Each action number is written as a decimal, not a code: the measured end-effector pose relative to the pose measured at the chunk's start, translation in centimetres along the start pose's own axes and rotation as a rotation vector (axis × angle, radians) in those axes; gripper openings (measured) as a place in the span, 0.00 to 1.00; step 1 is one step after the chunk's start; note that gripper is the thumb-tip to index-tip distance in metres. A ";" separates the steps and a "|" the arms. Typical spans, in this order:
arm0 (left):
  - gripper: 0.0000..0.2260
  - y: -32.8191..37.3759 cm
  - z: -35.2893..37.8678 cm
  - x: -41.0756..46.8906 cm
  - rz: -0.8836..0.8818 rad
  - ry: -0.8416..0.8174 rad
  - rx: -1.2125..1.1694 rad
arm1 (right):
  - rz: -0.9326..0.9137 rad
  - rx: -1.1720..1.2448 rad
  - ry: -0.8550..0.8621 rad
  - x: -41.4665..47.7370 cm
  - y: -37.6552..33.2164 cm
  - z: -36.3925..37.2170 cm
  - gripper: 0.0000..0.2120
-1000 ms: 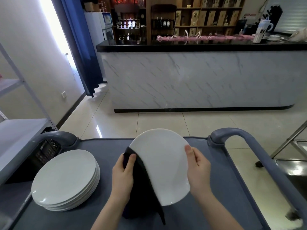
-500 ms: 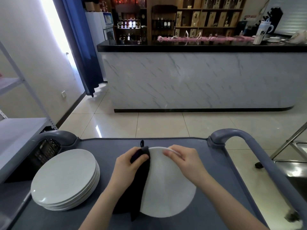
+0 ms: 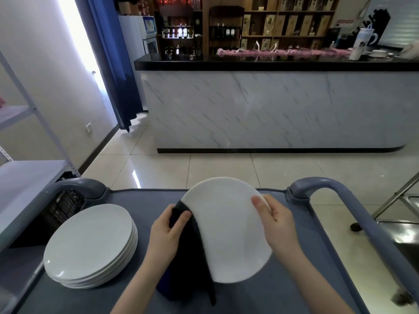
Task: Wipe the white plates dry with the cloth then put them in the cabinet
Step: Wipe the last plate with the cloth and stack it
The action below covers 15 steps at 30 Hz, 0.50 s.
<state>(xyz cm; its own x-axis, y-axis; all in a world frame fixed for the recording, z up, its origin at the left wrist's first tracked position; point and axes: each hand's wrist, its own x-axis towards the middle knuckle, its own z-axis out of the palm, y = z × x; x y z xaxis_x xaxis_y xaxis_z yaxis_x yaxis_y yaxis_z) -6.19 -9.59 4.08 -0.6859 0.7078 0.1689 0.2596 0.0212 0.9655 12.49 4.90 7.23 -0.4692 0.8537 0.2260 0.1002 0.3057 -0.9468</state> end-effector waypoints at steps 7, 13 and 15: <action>0.06 1.2 1.0 1.4 0.085 -0.190 0.193 | -0.098 -0.145 -0.247 0.1 -0.6 0.4 0.12; 0.06 -0.8 2.1 -0.6 -0.202 0.150 -0.190 | 0.150 0.151 0.192 -1.3 1.1 1.9 0.21; 0.07 -1.1 2.4 -1.1 -0.255 0.192 -0.254 | 0.163 0.131 0.184 -1.3 1.6 1.9 0.20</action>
<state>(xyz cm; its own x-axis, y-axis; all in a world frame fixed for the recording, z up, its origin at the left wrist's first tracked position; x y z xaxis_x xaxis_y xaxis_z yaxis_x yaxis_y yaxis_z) -4.06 -8.72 2.36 -0.8272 0.5573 -0.0719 -0.0949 -0.0125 0.9954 11.56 3.42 5.00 -0.2879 0.9530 0.0949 0.0417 0.1114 -0.9929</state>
